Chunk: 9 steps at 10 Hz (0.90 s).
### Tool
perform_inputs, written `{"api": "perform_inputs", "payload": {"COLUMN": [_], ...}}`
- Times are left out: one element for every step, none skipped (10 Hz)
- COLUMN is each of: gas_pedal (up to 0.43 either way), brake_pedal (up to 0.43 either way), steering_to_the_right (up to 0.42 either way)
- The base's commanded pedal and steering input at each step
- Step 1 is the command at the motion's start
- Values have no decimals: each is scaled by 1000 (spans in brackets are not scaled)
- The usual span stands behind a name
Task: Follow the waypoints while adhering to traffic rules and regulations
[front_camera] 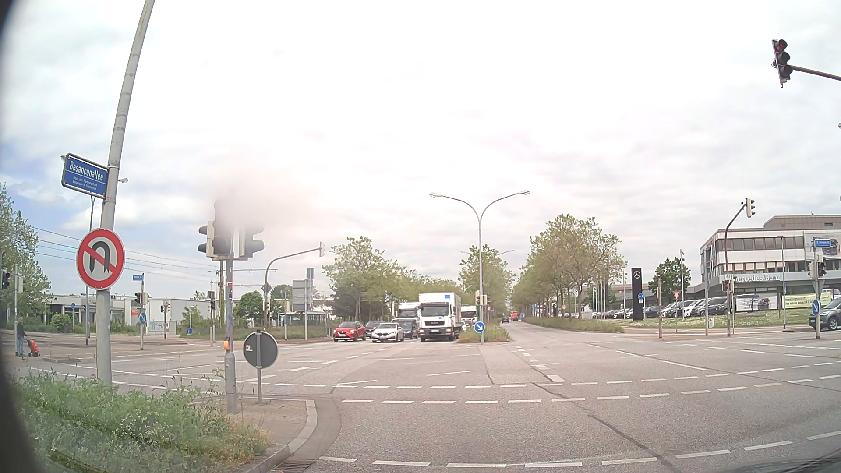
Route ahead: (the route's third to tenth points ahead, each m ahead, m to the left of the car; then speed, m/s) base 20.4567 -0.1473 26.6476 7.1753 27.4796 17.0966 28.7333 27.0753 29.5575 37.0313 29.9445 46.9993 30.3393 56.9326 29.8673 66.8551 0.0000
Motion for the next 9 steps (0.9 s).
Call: {"api": "perform_inputs", "payload": {"gas_pedal": [0,0,0,0,0,0,0,0,0], "brake_pedal": [280,280,280,280,280,280,280,280,280], "steering_to_the_right": [-6,-6,-6,-6,-6,-5,-6,-6,-6]}}
